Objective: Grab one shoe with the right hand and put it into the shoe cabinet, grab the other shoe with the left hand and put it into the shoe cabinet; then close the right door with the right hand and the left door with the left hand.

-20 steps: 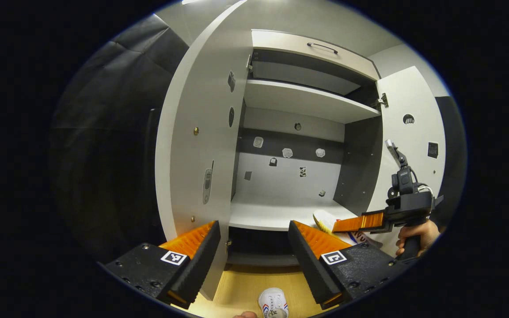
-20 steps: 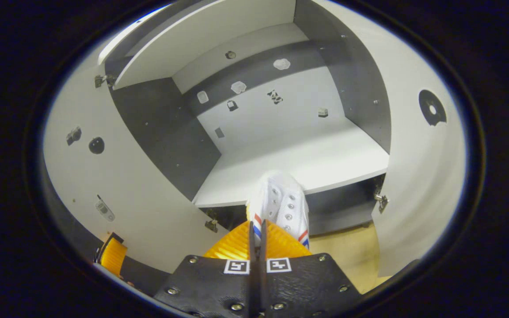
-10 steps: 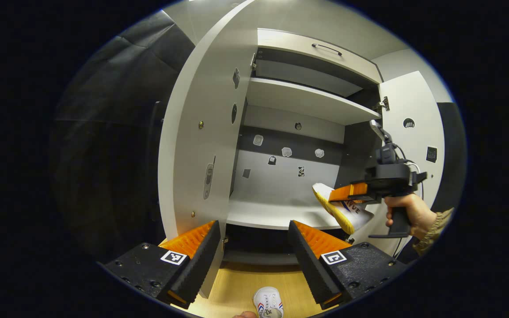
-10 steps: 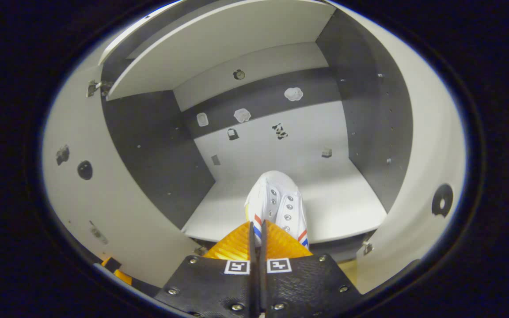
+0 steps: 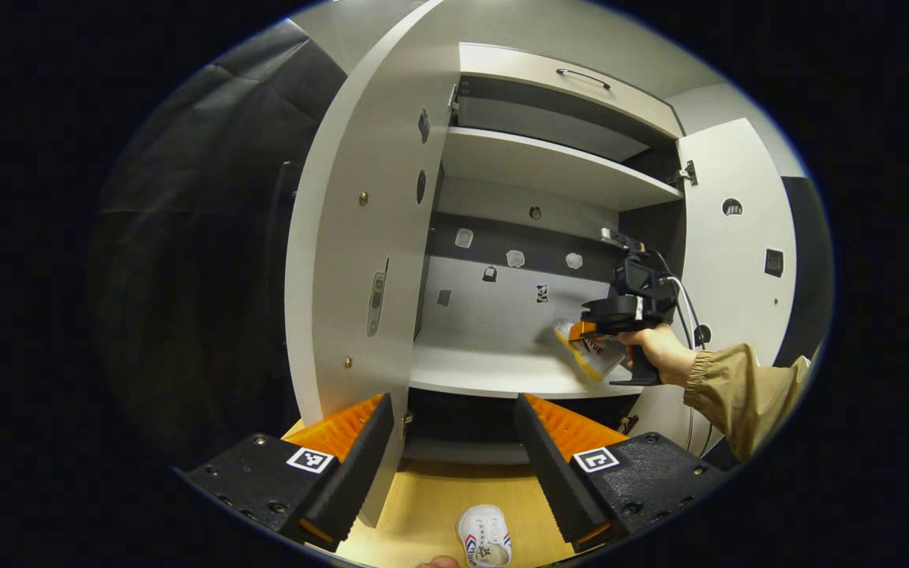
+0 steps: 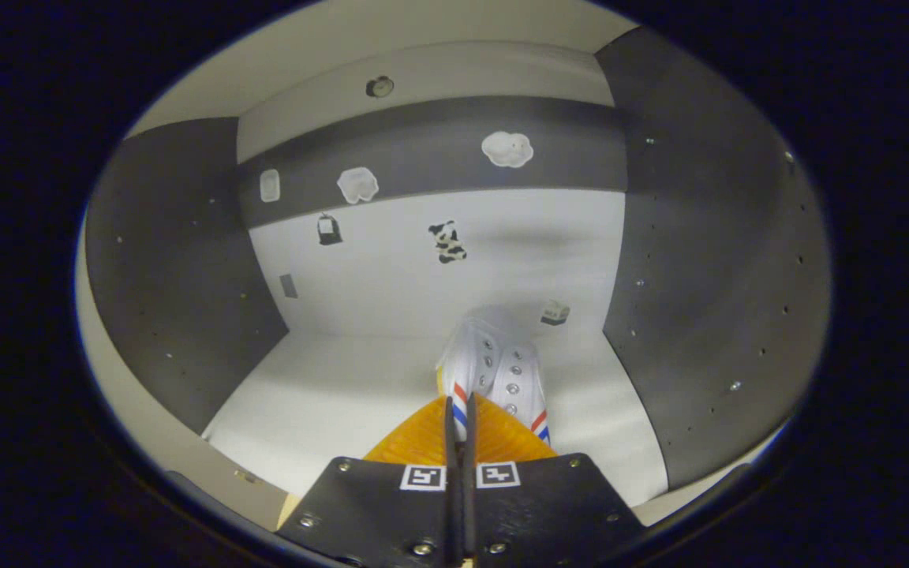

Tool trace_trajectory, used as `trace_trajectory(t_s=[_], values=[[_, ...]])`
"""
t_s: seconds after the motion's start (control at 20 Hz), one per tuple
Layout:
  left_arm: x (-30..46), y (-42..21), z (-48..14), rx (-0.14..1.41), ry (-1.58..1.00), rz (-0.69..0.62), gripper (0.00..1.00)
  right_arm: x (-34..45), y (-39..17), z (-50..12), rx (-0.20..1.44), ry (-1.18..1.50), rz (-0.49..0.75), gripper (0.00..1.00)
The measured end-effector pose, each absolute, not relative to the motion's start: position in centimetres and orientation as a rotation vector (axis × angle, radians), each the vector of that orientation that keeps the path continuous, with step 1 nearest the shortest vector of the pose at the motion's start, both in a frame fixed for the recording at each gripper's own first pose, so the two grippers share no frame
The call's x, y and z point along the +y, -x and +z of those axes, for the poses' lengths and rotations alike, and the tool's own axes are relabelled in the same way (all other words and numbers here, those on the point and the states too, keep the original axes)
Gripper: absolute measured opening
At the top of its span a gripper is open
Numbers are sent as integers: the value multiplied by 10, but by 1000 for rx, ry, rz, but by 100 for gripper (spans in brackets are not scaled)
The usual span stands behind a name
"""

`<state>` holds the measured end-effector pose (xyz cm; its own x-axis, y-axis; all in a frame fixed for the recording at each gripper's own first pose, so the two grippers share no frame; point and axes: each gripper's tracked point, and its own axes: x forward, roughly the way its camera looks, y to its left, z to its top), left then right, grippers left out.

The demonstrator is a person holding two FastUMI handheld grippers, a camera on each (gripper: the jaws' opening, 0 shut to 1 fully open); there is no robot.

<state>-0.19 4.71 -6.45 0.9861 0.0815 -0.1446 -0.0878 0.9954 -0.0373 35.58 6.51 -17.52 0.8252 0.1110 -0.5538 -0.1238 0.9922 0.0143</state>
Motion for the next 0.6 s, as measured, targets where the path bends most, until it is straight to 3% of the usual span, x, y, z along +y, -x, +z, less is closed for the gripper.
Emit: trace_trajectory(t_s=[0.3,0.45,0.6], values=[[48,7,-74,172,47,88,95,79,-359,-208,639,92,149,2],[50,12,-75,175,56,94,95,82,-358,-209,636,103,151,17],[52,20,-84,200,67,104,96,84,-349,-195,602,107,155,25]])
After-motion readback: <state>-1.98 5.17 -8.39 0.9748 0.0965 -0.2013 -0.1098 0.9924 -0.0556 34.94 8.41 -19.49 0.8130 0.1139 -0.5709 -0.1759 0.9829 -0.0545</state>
